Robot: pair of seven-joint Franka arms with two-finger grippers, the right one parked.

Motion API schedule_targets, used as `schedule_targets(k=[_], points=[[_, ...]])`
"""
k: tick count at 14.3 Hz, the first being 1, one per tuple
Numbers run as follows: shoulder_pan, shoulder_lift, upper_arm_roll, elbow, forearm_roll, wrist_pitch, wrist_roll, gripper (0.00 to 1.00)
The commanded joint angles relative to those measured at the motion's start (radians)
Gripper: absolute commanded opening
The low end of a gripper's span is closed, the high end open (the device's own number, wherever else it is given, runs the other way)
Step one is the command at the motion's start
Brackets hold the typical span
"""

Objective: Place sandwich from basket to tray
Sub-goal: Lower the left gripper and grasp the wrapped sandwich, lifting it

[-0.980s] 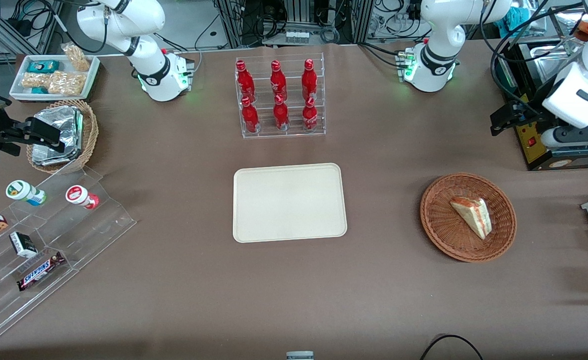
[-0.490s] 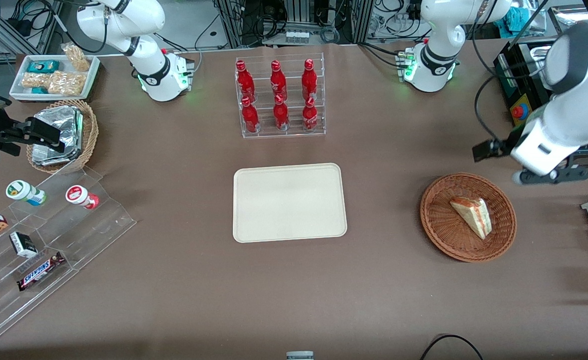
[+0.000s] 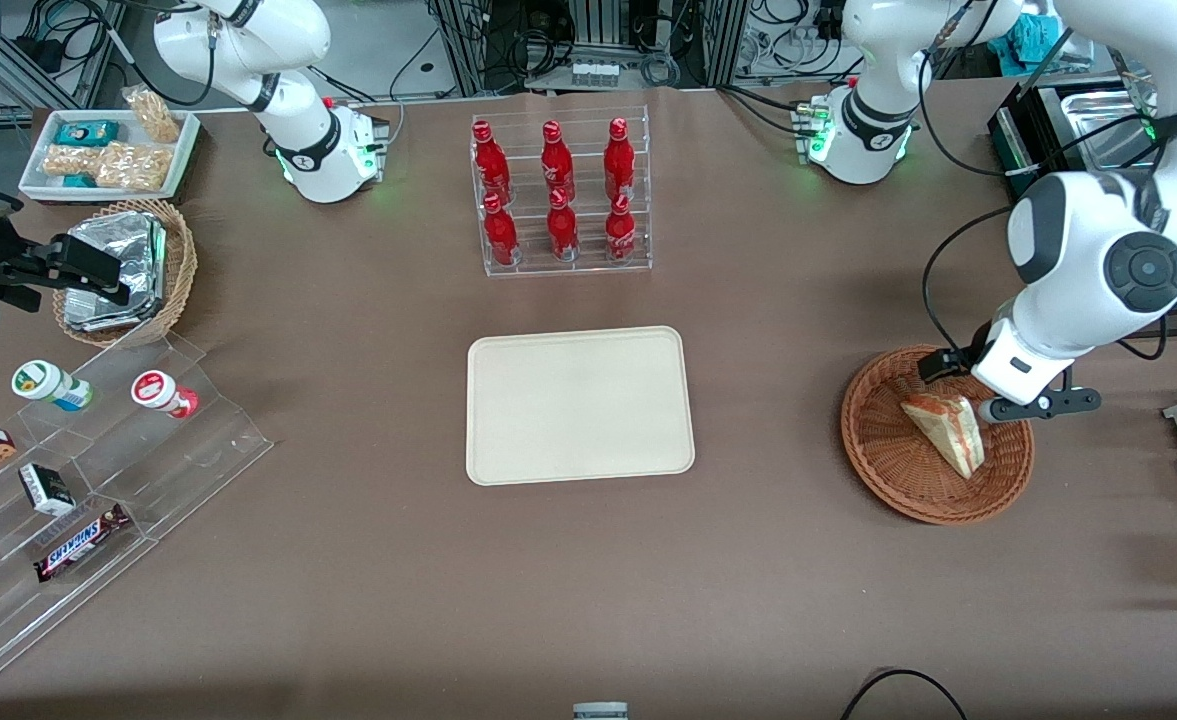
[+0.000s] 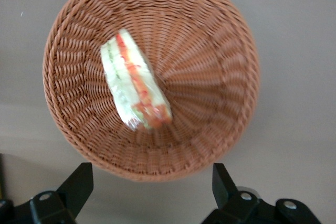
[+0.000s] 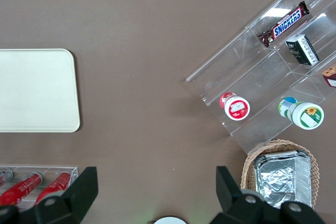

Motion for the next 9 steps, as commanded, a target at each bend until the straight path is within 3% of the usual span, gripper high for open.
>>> schedule_targets(k=[1, 5, 9], points=[[0.006, 0.016, -0.007, -0.01, 0.013, 0.053, -0.245, 1.0], [0.029, 0.059, -0.005, -0.01, 0.013, 0.16, -0.46, 1.0], [0.032, 0.145, -0.005, 0.006, 0.012, 0.24, -0.47, 1.0]])
